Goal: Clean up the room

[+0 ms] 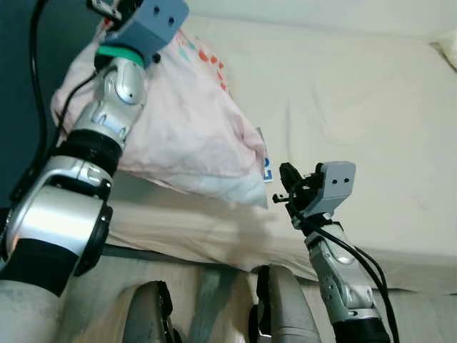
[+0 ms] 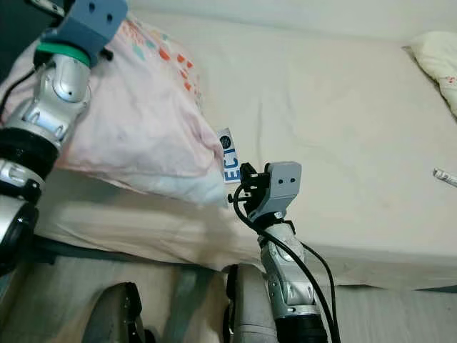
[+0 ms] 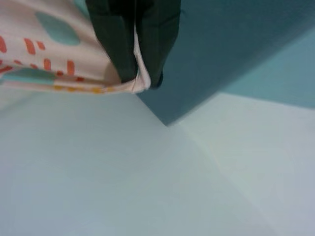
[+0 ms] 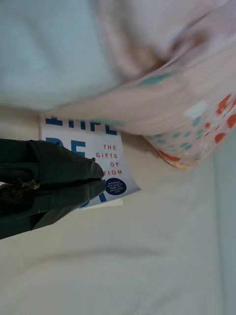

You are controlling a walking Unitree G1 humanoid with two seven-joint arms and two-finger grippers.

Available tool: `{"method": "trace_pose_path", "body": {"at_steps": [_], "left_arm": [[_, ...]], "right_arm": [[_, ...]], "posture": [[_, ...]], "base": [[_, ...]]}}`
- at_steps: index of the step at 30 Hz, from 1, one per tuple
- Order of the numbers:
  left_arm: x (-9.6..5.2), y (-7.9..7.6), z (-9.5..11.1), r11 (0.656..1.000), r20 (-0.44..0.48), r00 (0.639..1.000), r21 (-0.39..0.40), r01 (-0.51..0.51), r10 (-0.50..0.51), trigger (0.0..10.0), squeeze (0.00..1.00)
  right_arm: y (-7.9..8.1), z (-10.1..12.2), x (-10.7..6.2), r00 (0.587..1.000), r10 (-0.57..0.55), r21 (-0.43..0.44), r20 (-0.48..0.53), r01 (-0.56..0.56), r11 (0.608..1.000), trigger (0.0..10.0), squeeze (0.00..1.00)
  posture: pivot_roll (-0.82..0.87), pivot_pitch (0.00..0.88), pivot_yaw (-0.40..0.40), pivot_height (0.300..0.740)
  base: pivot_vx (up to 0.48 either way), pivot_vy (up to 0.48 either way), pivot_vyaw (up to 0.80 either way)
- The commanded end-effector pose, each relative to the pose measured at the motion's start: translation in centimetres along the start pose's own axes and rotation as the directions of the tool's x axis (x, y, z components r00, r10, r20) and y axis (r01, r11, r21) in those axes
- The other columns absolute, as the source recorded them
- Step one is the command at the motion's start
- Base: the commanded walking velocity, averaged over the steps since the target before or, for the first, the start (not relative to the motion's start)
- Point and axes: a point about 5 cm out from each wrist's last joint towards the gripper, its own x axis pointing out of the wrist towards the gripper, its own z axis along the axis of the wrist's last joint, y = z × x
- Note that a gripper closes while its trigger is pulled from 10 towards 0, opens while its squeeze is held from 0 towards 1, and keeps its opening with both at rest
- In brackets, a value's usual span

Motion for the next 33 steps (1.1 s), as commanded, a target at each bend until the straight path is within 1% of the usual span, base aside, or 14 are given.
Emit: {"method": "trace_pose_path", "body": {"at_steps": [1, 2, 7, 12, 15, 16, 19, 22, 25, 27, 29, 30, 31, 33], "left_arm": [[0.7, 1.1, 1.2, 0.998, 0.062, 0.996, 0.011, -0.064, 0.063, 0.0, 0.0], [1.0, 2.4, 0.7, 0.987, 0.082, 0.989, 0.092, -0.132, 0.125, 0.0, 0.0], [1.3, 4.1, 0.4, 0.955, 0.152, 0.969, 0.199, -0.221, 0.193, 0.0, 0.0], [1.3, 5.6, 0.3, 0.912, 0.232, 0.93, 0.234, -0.337, 0.284, 0.0, 0.0], [1.3, 6.4, 0.9, 0.87, 0.303, 0.885, 0.241, -0.43, 0.354, 0.0, 0.0], [1.3, 6.4, 0.9, 0.87, 0.303, 0.885, 0.241, -0.43, 0.354, 0.0, 0.0], [0.9, 6.8, 0.4, 0.829, 0.32, 0.848, 0.242, -0.504, 0.423, 0.0, 0.0], [0.4, 6.8, -0.7, 0.812, 0.29, 0.841, 0.252, -0.527, 0.456, 0.0, 0.0], [0.0, 6.4, -1.4, 0.811, 0.273, 0.852, 0.277, -0.515, 0.448, 0.0, 0.0], [-1.4, 6.2, -4.2, 0.781, 0.199, 0.866, 0.375, -0.5, 0.459, 0.0, 0.0], [-1.9, 6.3, -5.3, 0.763, 0.17, 0.866, 0.415, -0.495, 0.47, 0.0, 0.0], [-2.6, 5.4, -6.7, 0.79, 0.089, 0.914, 0.474, -0.388, 0.395, 0.0, 0.0], [-3.9, 3.0, -8.3, 0.814, 0.017, 0.97, 0.541, -0.211, 0.241, 0.0, 0.0], [-6.5, -0.7, -10.1, 0.797, -0.078, 0.997, 0.603, 0.05, -0.004, 0.0, 0.0]], "right_arm": [[-0.2, -0.4, -0.4, 1.0, -0.014, -0.004, -0.022, 0.014, 1.0, 10.0, 0.0], [-0.3, -0.4, -0.6, 1.0, -0.02, -0.005, -0.022, 0.02, 1.0, 10.0, 0.0], [-0.4, -0.4, -0.7, 0.999, -0.025, -0.004, -0.023, 0.025, 1.0, 10.0, 0.0], [-0.3, -0.4, -0.6, 0.999, -0.021, -0.003, -0.024, 0.021, 1.0, 10.0, 0.0], [-0.1, -0.4, -0.5, 1.0, -0.012, -0.003, -0.027, 0.012, 1.0, 10.0, 0.0], [-0.1, -0.4, -0.5, 1.0, -0.012, -0.003, -0.027, 0.012, 1.0, 10.0, 0.0], [0.0, -0.3, -0.5, 1.0, -0.007, -0.005, -0.025, 0.007, 1.0, 10.0, 0.0], [0.0, -0.3, -0.6, 1.0, -0.011, -0.005, -0.025, 0.011, 1.0, 10.0, 0.0], [-0.1, -0.3, -0.7, 1.0, -0.013, -0.006, -0.027, 0.012, 1.0, 10.0, 0.0], [0.0, -0.5, -1.1, 0.999, -0.013, -0.008, -0.034, 0.012, 1.0, 10.0, 0.0], [0.0, -0.6, -1.2, 0.999, -0.013, -0.008, -0.037, 0.013, 1.0, 10.0, 0.0], [0.0, -0.6, -1.3, 0.999, -0.016, -0.006, -0.038, 0.015, 1.0, 10.0, 0.0], [0.2, -0.7, -1.3, 0.999, -0.01, -0.002, -0.041, 0.01, 1.0, 10.0, 0.0], [0.4, -0.9, -1.3, 0.999, 0.0, 0.001, -0.045, 0.0, 1.0, 10.0, 0.0]], "posture": [[-0.11, 0.158, 0.041, 0.596], [-0.12, 0.16, 0.04, 0.596], [-0.11, 0.163, 0.036, 0.596], [-0.11, 0.164, 0.029, 0.596], [-0.11, 0.163, 0.024, 0.596], [-0.11, 0.163, 0.024, 0.596], [-0.12, 0.162, 0.026, 0.596], [-0.13, 0.16, 0.021, 0.596], [-0.14, 0.161, 0.017, 0.596], [-0.15, 0.163, 0.017, 0.596], [-0.15, 0.163, 0.017, 0.596], [-0.14, 0.157, 0.011, 0.596], [-0.14, 0.158, 0.011, 0.596], [-0.14, 0.156, 0.014, 0.596]], "base": [[0.0, 0.0, 0.0], [0.0, 0.0, 0.0], [0.0, 0.0, 0.0], [0.0, 0.0, 0.0], [0.0, 0.0, 0.0], [0.0, 0.0, 0.0], [0.0, 0.0, 0.0], [0.0, 0.0, 0.0], [0.0, 0.0, 0.0], [0.0, 0.0, 0.0], [0.0, 0.0, 0.0], [0.0, 0.0, 0.0], [0.0, 0.0, 0.0], [0.0, 0.0, 0.0]]}}
